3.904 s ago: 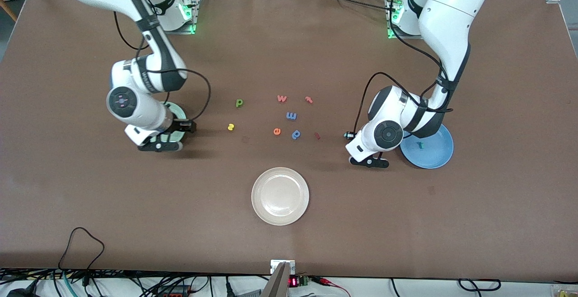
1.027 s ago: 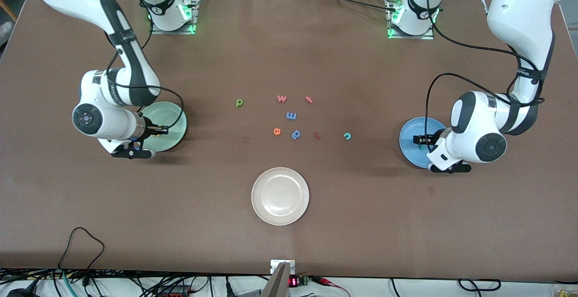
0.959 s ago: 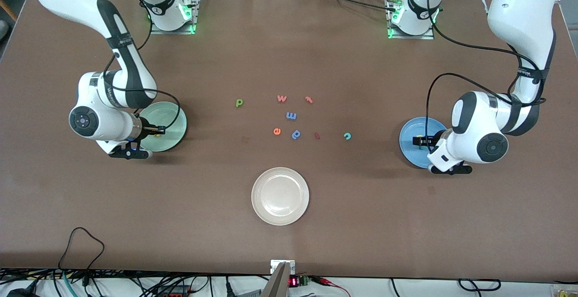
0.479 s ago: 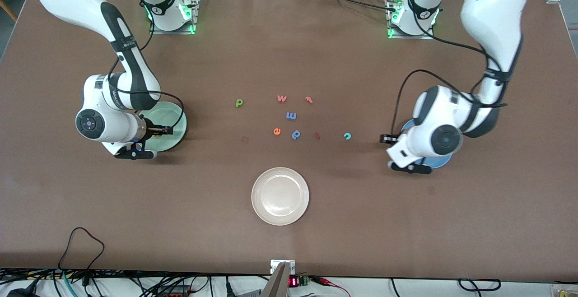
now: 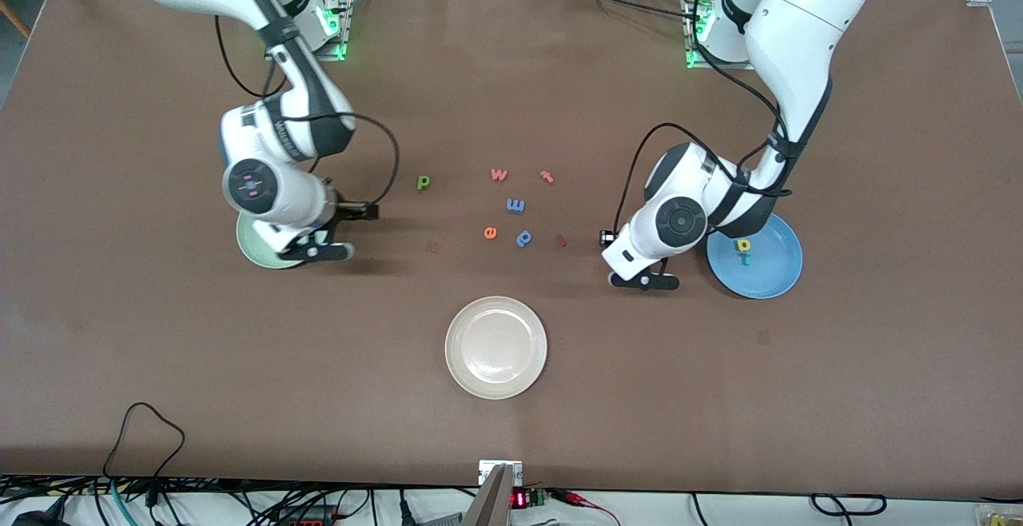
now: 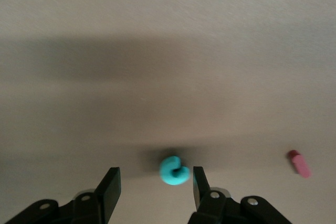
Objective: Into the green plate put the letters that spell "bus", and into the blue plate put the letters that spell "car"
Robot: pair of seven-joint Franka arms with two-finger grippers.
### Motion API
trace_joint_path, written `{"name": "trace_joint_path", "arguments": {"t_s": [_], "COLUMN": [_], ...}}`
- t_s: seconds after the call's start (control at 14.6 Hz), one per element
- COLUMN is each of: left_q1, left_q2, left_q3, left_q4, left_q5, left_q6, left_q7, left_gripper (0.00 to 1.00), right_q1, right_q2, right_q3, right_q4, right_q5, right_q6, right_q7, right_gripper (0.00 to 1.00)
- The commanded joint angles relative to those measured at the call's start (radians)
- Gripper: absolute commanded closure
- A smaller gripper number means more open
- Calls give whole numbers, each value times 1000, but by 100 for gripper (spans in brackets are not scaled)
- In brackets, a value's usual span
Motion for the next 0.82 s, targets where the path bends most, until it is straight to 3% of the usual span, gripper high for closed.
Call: {"name": "trace_joint_path", "arguments": {"t_s": [0.0, 0.07, 0.21, 0.48, 0.75], "left_q1": [14, 16, 14, -4, -4], "left_q2": [-8, -9, -6, -9, -9], "left_q3": [-17, -17, -17, -17, -17], "left_q4": [-37, -65, -97, -105, -105], "left_q5": [-10, -10, -12, -10, -9], "left_q6": [35, 67, 135, 137, 132], "left_q7": [-21, -21, -24, -59, -50], "left_gripper": [36, 36, 36, 39, 71], "right_q1": [33, 57, 100, 174, 183], "right_q2": [-6, -3, -3, 12, 26], "right_q3": [31, 31, 35, 35, 35], "right_q4": [-43, -54, -98, -161, -238], "right_q5": [9, 9, 8, 4, -5], "right_q6": [50, 68, 157, 277, 390], "right_q7": [94, 101, 102, 118, 118], "right_gripper": [23, 28, 28, 40, 47]}}
